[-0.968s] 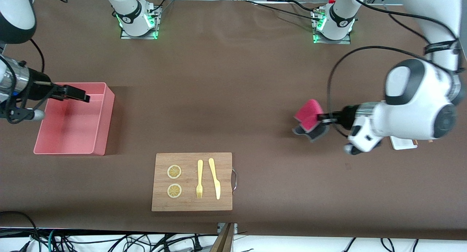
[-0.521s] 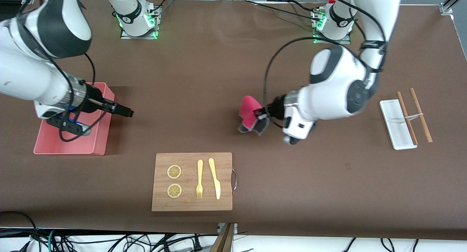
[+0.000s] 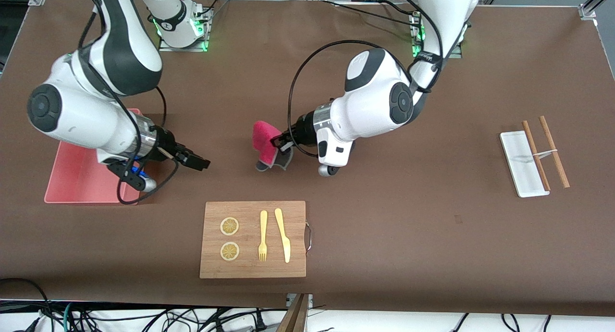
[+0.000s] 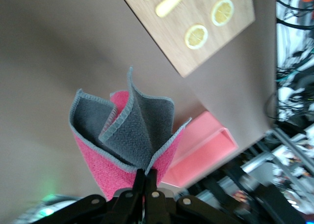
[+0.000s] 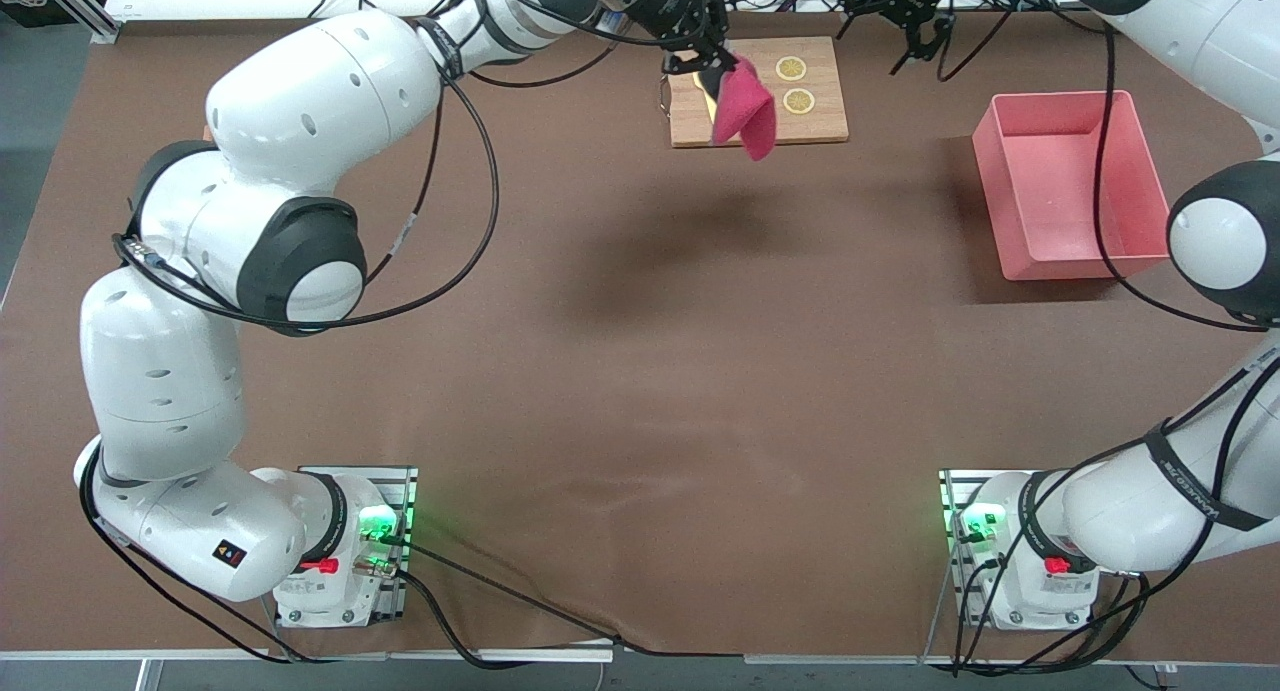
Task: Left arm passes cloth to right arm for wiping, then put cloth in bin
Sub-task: 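Lift the cloth with the left gripper while the right gripper approaches, then grasp the cloth with the right gripper beside the left gripper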
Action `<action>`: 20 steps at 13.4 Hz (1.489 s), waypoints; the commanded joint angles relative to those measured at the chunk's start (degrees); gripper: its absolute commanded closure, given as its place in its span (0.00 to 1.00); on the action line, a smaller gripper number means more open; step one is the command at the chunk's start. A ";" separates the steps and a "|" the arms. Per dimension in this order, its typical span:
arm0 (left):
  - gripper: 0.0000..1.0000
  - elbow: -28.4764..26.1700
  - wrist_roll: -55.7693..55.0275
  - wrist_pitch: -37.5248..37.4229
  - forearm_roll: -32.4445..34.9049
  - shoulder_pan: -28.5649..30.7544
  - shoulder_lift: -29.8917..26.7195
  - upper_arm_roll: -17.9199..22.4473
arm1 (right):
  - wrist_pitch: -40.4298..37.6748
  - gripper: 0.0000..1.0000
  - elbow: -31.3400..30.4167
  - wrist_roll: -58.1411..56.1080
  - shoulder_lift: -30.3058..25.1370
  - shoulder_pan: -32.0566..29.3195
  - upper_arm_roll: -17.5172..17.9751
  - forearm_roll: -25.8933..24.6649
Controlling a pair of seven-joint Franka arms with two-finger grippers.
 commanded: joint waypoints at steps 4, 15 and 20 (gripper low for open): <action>1.00 3.36 -1.38 2.96 -5.35 -1.25 2.59 1.00 | 5.82 0.00 -0.48 12.29 2.61 4.48 -0.37 1.74; 1.00 3.36 -1.38 2.96 -5.62 -1.17 2.59 1.00 | 14.43 0.00 -0.04 18.10 6.47 6.50 -0.37 6.31; 1.00 3.27 -1.38 2.96 -5.62 -1.08 2.59 1.00 | 16.20 0.00 -0.04 21.00 7.09 9.23 -0.37 6.31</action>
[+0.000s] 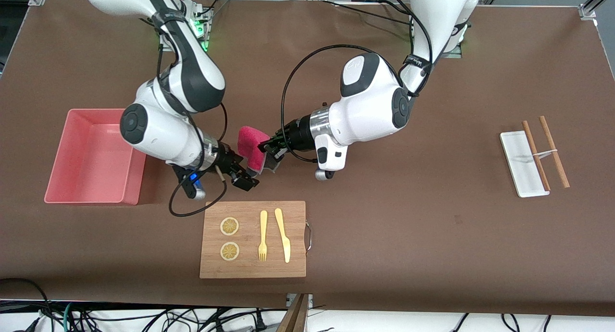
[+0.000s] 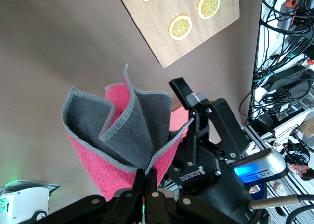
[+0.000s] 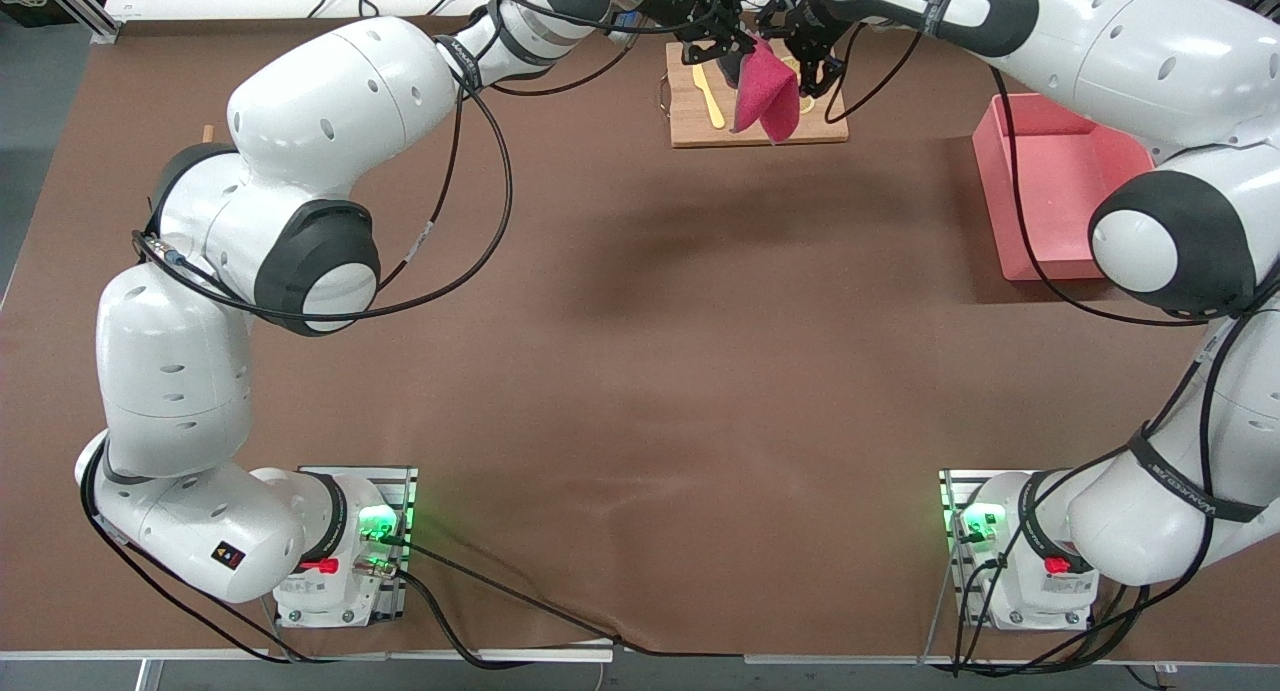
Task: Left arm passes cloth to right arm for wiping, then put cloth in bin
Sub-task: 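Grasp the cloth with the right gripper beside the left gripper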
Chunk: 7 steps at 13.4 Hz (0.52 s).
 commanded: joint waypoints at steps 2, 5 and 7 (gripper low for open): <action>1.00 2.27 -0.39 0.15 -1.56 -0.62 1.33 0.66 | 0.53 0.11 0.04 0.94 -0.13 0.76 -0.33 0.99; 1.00 2.27 -0.39 0.15 -1.56 -0.62 1.33 0.66 | -0.09 0.92 0.04 -0.29 -0.22 0.59 -0.42 0.99; 1.00 2.27 -0.39 0.15 -1.56 -0.62 1.33 0.66 | -0.09 1.00 0.04 -0.38 -0.22 0.50 -0.42 0.90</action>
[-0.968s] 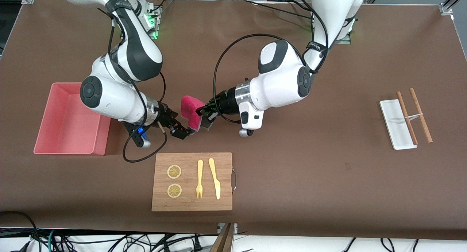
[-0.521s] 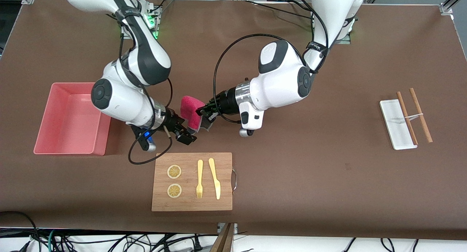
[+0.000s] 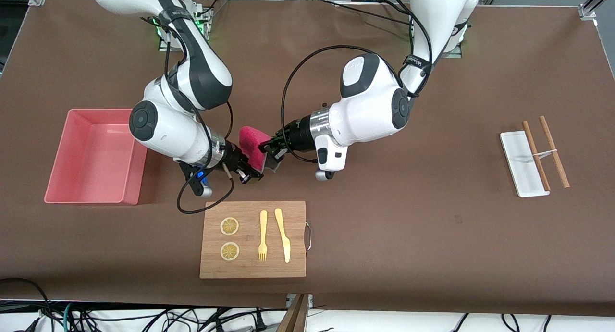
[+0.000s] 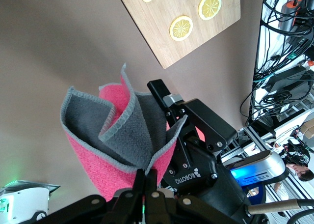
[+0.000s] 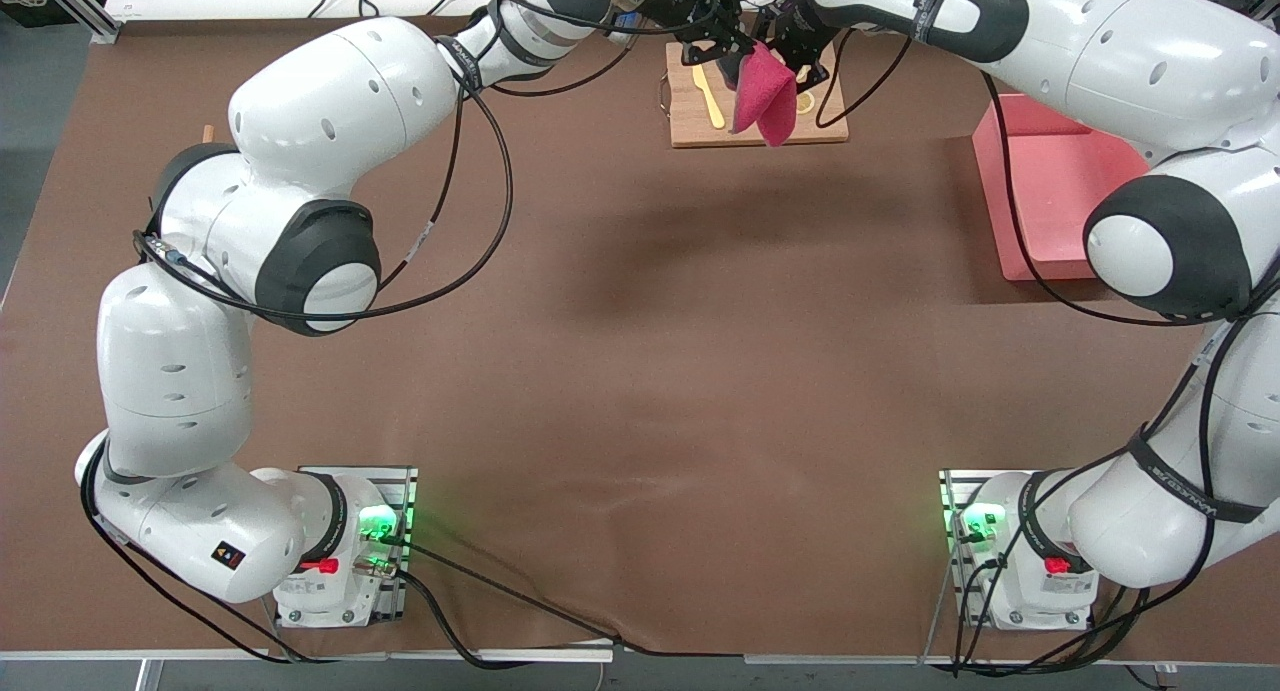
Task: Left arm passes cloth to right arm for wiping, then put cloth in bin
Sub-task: 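Grasp the cloth with the right gripper beside the left gripper, then open the left gripper and withdraw it while the right gripper holds cloth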
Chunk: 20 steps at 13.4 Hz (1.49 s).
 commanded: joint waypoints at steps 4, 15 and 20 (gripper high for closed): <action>0.74 2.18 -0.25 0.15 -1.56 -0.45 1.17 0.64 | -0.25 1.00 0.13 -0.87 -0.30 -0.11 -0.16 0.90; 0.00 -0.62 1.33 -2.13 2.46 7.28 -4.17 1.17 | -0.25 1.00 -0.14 -3.42 1.80 3.93 -0.25 -0.07; 0.00 -7.67 1.42 -11.85 12.40 14.21 -13.50 1.17 | -0.08 1.00 -0.05 -3.33 4.79 8.06 -0.17 -3.05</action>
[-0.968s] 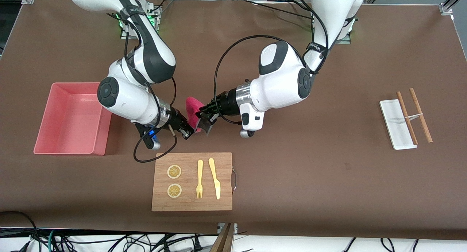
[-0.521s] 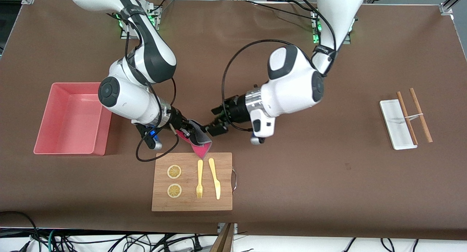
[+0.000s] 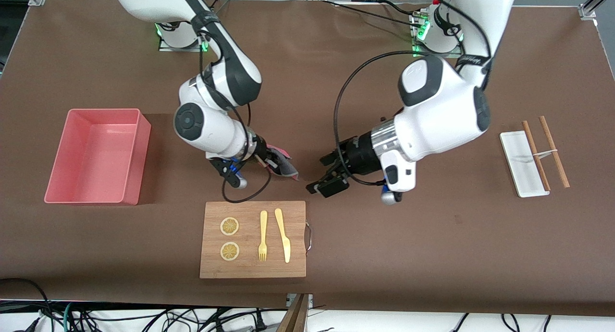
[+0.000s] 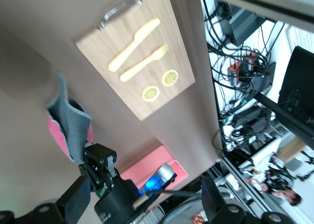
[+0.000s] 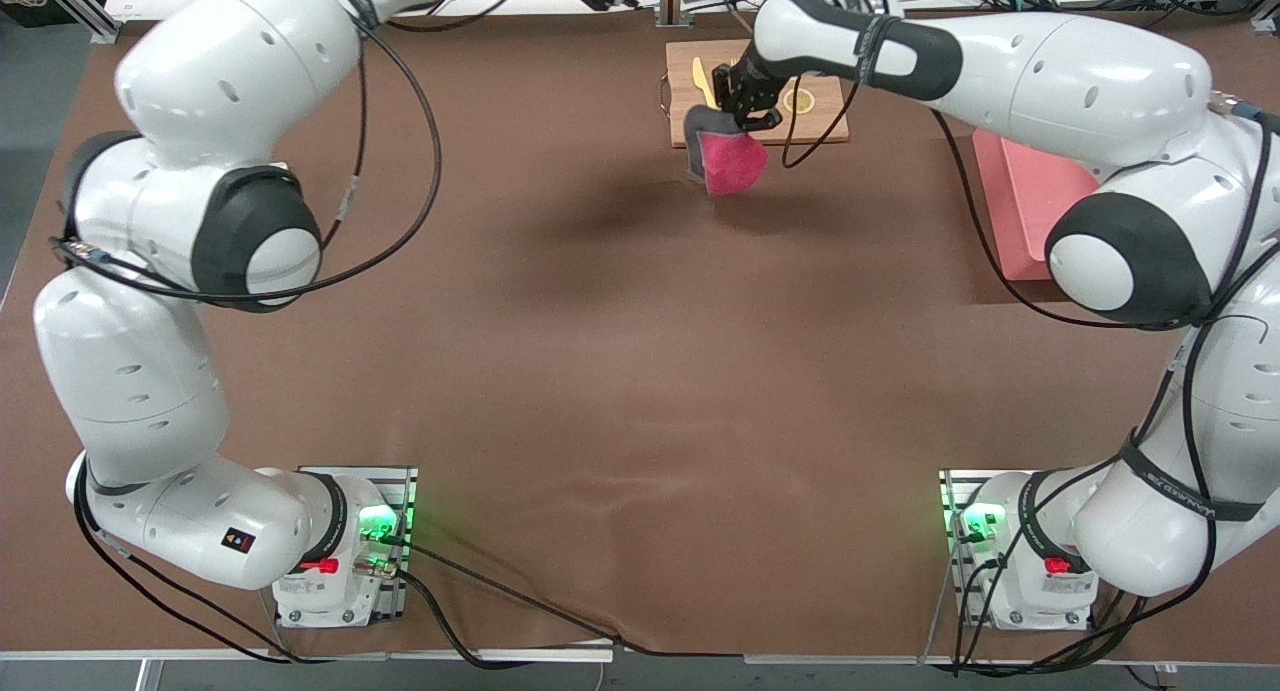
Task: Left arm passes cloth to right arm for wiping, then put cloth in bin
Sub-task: 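Open the left gripper and withdraw it while the right gripper holds cloth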
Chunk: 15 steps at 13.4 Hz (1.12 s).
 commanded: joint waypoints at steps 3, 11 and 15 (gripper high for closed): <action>0.00 -5.38 8.74 -17.63 3.10 11.16 -9.36 -0.05 | 0.20 1.00 0.11 0.09 1.39 3.33 -0.26 -0.78; 0.00 -18.34 27.27 -41.49 23.99 19.70 -27.89 -0.23 | -9.19 1.00 -0.59 -4.45 4.38 6.85 -0.61 -1.39; 0.00 -28.83 39.77 -40.08 33.75 22.77 -36.09 -0.23 | -14.12 1.00 -1.47 -14.99 5.09 3.44 -2.45 -4.64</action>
